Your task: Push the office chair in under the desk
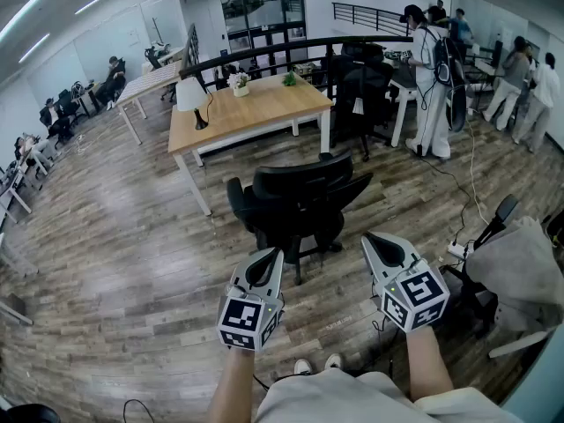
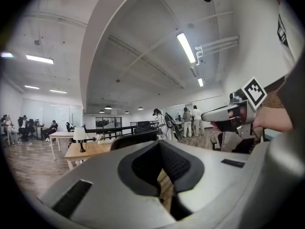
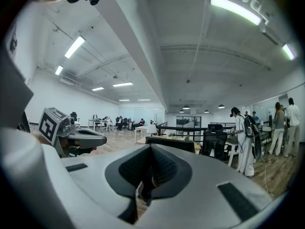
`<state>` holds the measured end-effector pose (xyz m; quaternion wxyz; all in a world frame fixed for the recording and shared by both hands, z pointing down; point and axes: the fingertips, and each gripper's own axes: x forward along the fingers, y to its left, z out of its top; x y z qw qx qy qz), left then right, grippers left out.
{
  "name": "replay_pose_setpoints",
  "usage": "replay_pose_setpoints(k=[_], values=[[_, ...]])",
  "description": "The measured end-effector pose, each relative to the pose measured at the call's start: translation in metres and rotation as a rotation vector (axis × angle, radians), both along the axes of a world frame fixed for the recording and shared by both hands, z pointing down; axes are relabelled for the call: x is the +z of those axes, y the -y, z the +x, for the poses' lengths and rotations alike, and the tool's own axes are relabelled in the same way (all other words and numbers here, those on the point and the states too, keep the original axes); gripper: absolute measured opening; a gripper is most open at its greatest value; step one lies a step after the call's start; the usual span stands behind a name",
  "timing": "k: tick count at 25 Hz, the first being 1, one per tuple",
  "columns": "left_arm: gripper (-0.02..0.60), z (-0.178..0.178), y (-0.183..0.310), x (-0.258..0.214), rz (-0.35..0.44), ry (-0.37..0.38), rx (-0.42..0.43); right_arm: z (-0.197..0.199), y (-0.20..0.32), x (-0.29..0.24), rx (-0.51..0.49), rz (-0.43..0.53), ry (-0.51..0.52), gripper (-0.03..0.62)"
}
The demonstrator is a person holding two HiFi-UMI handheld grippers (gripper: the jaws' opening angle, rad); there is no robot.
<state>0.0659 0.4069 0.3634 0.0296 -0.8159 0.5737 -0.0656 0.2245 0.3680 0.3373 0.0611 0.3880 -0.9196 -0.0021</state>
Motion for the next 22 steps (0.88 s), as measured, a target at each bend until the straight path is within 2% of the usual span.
replay_pose_setpoints(k=[6, 22], values=[[0.012, -0.001, 0.007, 0.003, -0.012, 0.003, -0.009, 0.004, 0.006, -0.002, -0.001, -0.013, 0.059, 0.02], [0.008, 0.003, 0.018, 0.01, -0.032, 0.021, -0.092, 0.033, 0.031, 0.012, -0.043, -0.065, 0.074, 0.017]])
